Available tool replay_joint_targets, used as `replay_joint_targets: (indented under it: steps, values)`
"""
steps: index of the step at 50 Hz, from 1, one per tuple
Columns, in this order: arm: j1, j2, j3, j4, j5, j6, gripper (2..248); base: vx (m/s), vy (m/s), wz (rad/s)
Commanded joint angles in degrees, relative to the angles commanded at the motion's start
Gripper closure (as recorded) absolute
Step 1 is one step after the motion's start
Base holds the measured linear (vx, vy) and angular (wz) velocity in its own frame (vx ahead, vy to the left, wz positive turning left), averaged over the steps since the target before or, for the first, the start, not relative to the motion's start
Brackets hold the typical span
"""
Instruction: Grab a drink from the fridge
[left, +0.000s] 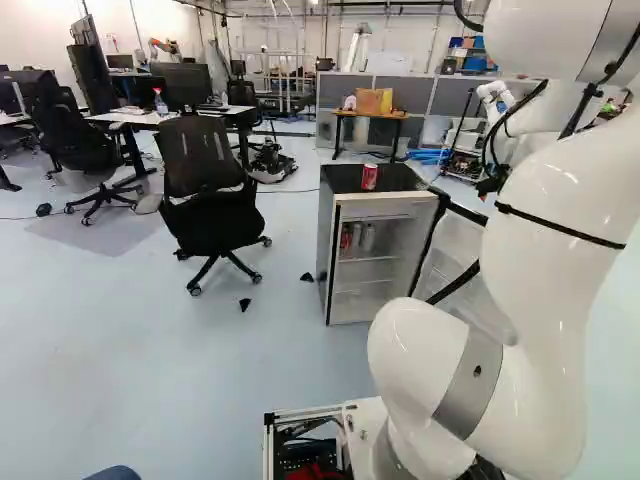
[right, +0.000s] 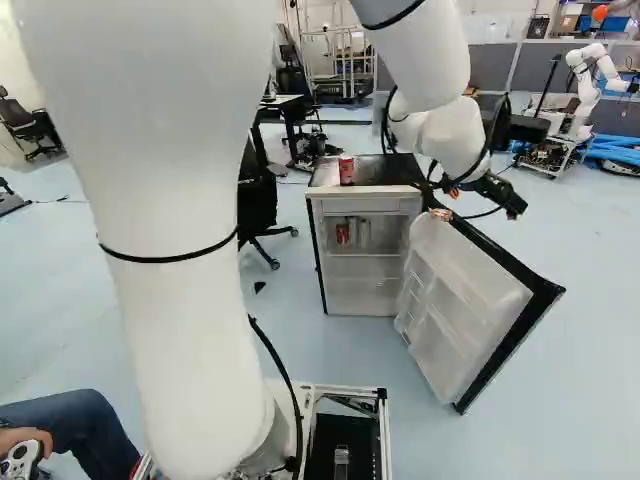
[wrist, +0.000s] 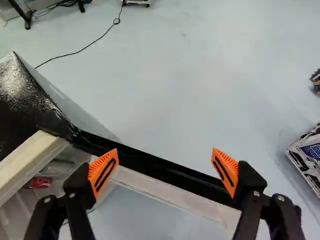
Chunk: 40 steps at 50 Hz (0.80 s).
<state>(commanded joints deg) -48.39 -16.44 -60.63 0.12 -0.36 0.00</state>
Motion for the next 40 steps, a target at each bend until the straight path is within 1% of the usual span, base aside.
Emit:
replay_joint_targets:
  steps: [11, 22, 40]
  values:
    - [-1.1, -2.31, -2.77, 0.7, -2.36, 0.0, 3, 0.0, 0.0, 0.0]
    - [-1.78, -5.2, -6.32, 1.55, -4.78, 0.0, 3, 0.0, 0.0, 0.0]
    - [-1.93, -10.01, -12.44, 2.93, -8.66, 0.0, 3, 0.0, 0.0, 0.0]
